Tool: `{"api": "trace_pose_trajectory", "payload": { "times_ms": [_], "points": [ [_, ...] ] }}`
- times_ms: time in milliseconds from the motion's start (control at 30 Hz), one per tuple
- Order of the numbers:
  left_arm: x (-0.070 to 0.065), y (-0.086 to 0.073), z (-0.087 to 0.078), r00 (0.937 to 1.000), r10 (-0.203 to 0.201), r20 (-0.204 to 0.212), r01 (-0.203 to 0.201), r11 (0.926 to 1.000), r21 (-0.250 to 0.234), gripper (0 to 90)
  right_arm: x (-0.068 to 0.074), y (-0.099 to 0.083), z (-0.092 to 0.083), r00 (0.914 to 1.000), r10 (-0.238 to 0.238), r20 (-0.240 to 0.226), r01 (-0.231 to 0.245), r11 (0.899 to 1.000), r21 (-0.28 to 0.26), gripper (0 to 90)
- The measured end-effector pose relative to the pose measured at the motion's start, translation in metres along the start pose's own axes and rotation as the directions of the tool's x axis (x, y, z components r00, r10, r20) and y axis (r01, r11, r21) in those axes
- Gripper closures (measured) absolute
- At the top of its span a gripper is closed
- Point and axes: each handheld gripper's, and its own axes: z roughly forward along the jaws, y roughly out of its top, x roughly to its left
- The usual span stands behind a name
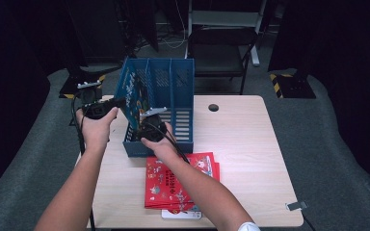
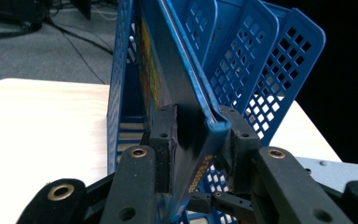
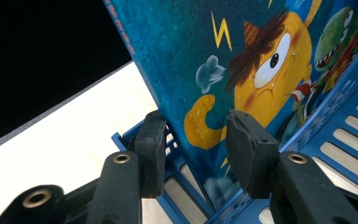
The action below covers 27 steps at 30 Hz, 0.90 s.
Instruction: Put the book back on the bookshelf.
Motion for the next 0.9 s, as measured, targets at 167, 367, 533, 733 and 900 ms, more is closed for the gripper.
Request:
{"api": "trace_pose_trajectory", "payload": {
  "times_ms": [167, 367, 533, 733, 900],
  "points": [
    [0.0, -0.008, -0.002, 1.0, 0.001, -0.004, -0.001, 0.9991, -0.042, 72.2, 0.0, 0.0, 0.0, 1.0, -0.003, 0.004, 0.003, 1.0, 0.0, 58.1],
    [-0.002, -0.01, -0.002, 0.9997, 0.019, -0.017, -0.02, 0.9991, -0.038, 75.0, 0.0, 0.0, -0.001, 1.0, -0.006, 0.003, 0.006, 1.0, 0.0, 58.1],
    [-0.003, -0.009, -0.004, 0.9988, 0.019, -0.045, -0.02, 0.9996, -0.019, 77.0, 0.001, -0.001, 0.0, 0.9998, -0.02, 0.002, 0.02, 1.0, -0.003, 60.0],
    [-0.007, -0.004, -0.003, 0.9965, 0.013, -0.082, -0.012, 0.9999, 0.008, 78.8, 0.003, -0.002, 0.001, 0.9994, -0.033, 0.011, 0.033, 0.999, -0.003, 62.6],
    [-0.011, -0.003, -0.001, 0.9942, 0.014, -0.107, -0.014, 0.9999, 0.004, 80.6, 0.003, -0.004, 0.003, 0.9985, -0.051, 0.018, 0.051, 0.999, 0.008, 64.7]
  ]
}}
